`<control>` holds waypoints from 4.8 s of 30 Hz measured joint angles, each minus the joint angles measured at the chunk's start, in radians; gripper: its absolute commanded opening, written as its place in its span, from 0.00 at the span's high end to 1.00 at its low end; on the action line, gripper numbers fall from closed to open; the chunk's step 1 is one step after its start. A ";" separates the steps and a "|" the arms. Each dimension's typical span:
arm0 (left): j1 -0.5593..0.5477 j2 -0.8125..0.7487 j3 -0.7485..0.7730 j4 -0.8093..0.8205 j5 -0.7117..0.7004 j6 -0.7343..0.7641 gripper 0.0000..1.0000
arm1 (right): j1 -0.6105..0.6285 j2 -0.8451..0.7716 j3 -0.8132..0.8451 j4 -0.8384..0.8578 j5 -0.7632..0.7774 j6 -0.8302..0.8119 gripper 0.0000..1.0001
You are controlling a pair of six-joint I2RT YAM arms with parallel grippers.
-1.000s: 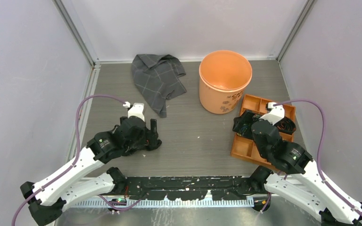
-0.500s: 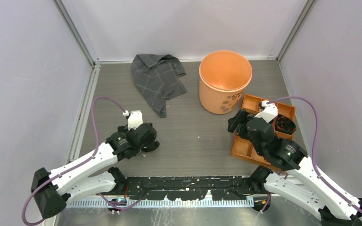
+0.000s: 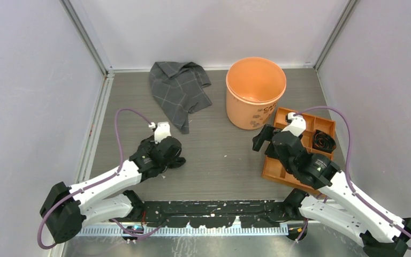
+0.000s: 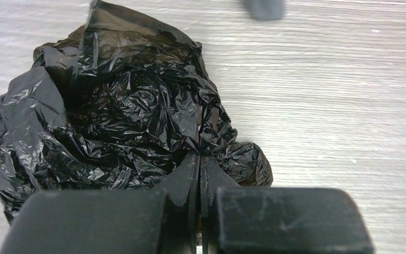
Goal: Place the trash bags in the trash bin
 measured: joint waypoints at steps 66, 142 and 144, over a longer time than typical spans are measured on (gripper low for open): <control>0.002 -0.095 -0.016 0.397 0.736 0.156 0.66 | 0.000 -0.020 -0.212 0.395 -0.164 0.139 0.99; -0.002 0.006 0.061 0.137 0.821 -0.128 1.00 | 0.638 0.500 -0.063 0.593 0.049 -0.009 0.19; -0.002 -0.002 0.088 0.107 0.809 -0.096 1.00 | 0.638 0.440 -0.061 0.538 0.066 -0.025 0.16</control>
